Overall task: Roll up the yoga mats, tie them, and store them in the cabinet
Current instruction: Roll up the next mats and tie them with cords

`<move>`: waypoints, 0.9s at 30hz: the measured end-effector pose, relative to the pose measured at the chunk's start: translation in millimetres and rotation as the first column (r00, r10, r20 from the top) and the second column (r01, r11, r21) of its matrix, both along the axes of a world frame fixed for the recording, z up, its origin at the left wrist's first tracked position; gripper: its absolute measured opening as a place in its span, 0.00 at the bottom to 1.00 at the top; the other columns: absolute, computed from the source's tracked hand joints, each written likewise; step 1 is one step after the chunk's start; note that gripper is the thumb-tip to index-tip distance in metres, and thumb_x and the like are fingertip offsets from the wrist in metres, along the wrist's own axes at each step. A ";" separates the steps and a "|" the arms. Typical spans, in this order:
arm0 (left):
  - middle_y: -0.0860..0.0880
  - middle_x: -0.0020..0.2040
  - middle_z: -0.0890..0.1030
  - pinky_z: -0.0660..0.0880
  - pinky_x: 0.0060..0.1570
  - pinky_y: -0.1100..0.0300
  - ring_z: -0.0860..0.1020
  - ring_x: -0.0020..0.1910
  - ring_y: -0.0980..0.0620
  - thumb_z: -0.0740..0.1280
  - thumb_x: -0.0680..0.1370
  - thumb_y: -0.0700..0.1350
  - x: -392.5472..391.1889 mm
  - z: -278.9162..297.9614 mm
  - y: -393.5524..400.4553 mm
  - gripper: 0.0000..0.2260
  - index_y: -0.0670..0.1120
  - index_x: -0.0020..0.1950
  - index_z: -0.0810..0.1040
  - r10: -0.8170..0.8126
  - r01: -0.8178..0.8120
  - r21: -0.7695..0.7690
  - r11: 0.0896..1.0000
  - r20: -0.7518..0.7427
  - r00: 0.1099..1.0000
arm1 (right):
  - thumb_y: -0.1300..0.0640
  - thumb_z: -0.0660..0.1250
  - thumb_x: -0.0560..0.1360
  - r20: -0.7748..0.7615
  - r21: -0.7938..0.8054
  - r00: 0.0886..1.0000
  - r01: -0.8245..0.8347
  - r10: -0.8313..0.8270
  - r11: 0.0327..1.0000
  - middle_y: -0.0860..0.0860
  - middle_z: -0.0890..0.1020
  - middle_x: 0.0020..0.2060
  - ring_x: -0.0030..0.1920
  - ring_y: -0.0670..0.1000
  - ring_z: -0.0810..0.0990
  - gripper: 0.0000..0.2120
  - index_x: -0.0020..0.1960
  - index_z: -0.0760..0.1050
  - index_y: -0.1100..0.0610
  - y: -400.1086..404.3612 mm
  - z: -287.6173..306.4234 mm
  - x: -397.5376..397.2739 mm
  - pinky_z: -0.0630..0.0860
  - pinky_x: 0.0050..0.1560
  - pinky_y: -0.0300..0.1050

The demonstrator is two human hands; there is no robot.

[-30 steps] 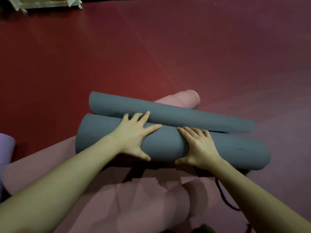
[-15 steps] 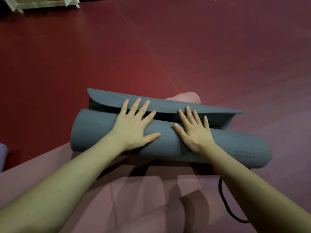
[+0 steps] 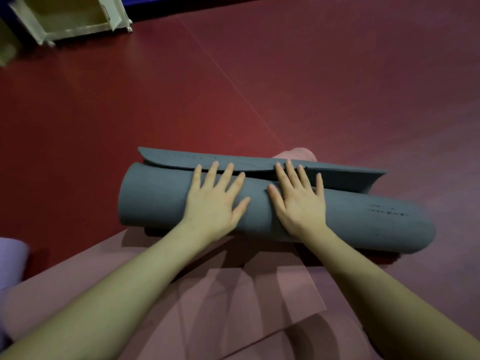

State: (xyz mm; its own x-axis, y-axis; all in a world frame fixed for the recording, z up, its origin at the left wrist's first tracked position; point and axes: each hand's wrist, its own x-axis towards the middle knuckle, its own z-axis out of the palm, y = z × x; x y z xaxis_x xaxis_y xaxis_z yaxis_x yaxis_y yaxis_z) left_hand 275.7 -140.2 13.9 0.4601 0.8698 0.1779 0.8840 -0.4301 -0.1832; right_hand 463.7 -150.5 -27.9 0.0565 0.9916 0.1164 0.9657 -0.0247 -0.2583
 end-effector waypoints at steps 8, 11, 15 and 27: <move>0.49 0.79 0.51 0.43 0.74 0.45 0.48 0.77 0.41 0.41 0.78 0.65 -0.9 13.0 38.3 0.29 0.55 0.78 0.49 0.059 -0.071 -0.151 0.986 -0.081 0.995 | 0.40 0.44 0.78 -0.054 0.184 0.998 -0.010 0.021 0.983 0.54 0.65 0.74 0.75 0.56 0.61 0.30 0.75 0.63 0.52 -14.2 -12.6 -11.9 0.49 0.73 0.56; 0.49 0.79 0.52 0.43 0.74 0.44 0.49 0.77 0.42 0.37 0.76 0.66 -3.8 15.6 40.2 0.33 0.54 0.78 0.50 0.014 -0.025 -0.146 0.989 -0.076 0.997 | 0.40 0.45 0.77 -0.086 0.181 0.996 0.013 0.002 0.983 0.53 0.65 0.74 0.75 0.55 0.60 0.31 0.75 0.62 0.51 -8.7 -13.8 -12.1 0.49 0.73 0.54; 0.47 0.79 0.47 0.42 0.72 0.38 0.46 0.77 0.43 0.44 0.73 0.72 -7.3 18.4 32.2 0.39 0.54 0.78 0.41 -0.092 0.069 -0.130 0.989 -0.186 0.978 | 0.36 0.34 0.73 -0.084 0.073 0.996 -0.016 0.022 0.997 0.50 0.57 0.77 0.77 0.51 0.52 0.37 0.78 0.54 0.48 19.4 2.5 -3.7 0.43 0.75 0.52; 0.39 0.78 0.44 0.49 0.68 0.31 0.48 0.75 0.33 0.69 0.62 0.72 -11.1 22.0 73.6 0.60 0.54 0.74 0.29 -0.170 0.101 -0.203 0.974 -0.358 0.918 | 0.34 0.76 0.54 0.217 0.046 0.955 -0.216 0.201 0.975 0.62 0.65 0.72 0.72 0.65 0.63 0.60 0.77 0.54 0.55 25.3 -11.8 11.4 0.57 0.69 0.67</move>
State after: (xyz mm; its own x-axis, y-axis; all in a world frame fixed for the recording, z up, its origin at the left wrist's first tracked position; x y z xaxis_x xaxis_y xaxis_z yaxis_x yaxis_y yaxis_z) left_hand 264.5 -66.6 35.9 0.5783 0.7957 -0.1798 0.6978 -0.5967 -0.3962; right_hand 475.1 -125.2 -39.8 -0.1836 0.9680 0.1712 0.9801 0.1937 -0.0439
